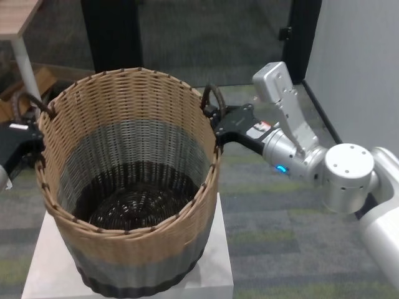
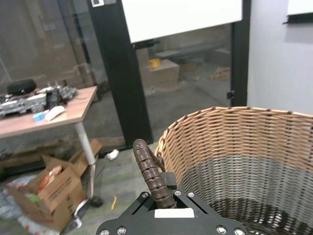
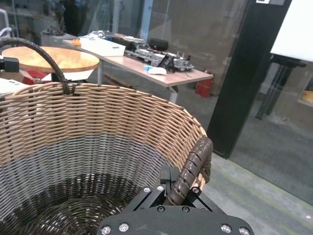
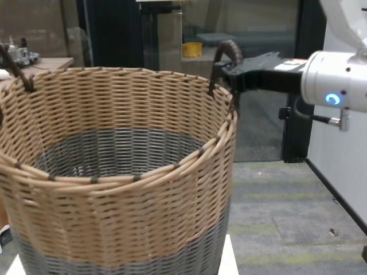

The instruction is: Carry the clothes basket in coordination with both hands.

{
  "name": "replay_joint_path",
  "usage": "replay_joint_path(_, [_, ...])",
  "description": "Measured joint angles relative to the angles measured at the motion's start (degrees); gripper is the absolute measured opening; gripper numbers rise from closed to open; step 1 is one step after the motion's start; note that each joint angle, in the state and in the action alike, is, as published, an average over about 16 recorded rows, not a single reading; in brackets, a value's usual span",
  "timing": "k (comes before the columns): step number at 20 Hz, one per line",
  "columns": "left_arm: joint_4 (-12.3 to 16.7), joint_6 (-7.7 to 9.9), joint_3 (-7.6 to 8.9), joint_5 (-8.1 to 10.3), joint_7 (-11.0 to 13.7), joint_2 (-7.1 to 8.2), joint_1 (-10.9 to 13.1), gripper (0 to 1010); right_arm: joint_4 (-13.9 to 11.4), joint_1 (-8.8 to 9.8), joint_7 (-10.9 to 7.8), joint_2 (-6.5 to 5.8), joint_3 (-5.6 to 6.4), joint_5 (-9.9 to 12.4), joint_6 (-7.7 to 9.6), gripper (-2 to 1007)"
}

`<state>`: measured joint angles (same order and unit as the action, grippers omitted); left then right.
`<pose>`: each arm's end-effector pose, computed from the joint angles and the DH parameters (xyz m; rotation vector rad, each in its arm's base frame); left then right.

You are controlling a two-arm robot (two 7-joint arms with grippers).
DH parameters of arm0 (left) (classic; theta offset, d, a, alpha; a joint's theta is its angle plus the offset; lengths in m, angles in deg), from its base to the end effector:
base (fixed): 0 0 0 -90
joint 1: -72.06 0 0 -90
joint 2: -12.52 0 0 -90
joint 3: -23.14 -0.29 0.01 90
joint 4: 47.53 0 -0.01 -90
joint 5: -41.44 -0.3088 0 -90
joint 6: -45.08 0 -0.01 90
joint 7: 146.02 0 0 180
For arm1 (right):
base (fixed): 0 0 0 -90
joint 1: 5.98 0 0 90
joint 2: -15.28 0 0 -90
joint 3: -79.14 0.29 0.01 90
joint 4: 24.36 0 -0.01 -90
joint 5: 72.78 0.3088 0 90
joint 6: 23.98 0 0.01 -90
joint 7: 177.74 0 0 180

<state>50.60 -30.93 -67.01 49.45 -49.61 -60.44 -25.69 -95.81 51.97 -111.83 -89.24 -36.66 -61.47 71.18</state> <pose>0.3573 0.0742 -0.1999 0.1094 -0.1410 1.4523 0.4598 0.0295 -0.2107 -0.1729 -0.1774 -0.8424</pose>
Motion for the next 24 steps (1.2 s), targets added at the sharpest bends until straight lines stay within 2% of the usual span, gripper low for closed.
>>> replay_joint_path(7, [-3.05,-0.51,1.03,-0.8,0.26,-0.72,-0.93,0,4.2,-1.94,-0.64,1.95,-1.43,-1.14,-1.31,7])
replay_joint_path(13, [-6.85,-1.58,1.6,-1.49,0.85,-1.32,-2.79,0,8.05,-3.72,-0.87,3.59,-2.3,-2.15,-2.46,7])
replay_joint_path(20, [-11.77,-2.94,1.98,-1.71,2.01,-2.07,-5.35,0,12.46,-5.72,-0.51,5.26,-2.71,-3.47,-3.73,7])
replay_joint_path(24, [-14.02,-3.08,2.12,-1.51,2.56,-2.43,-6.43,0,14.6,-6.65,-0.2,6.01,-2.67,-4.24,-4.36,7])
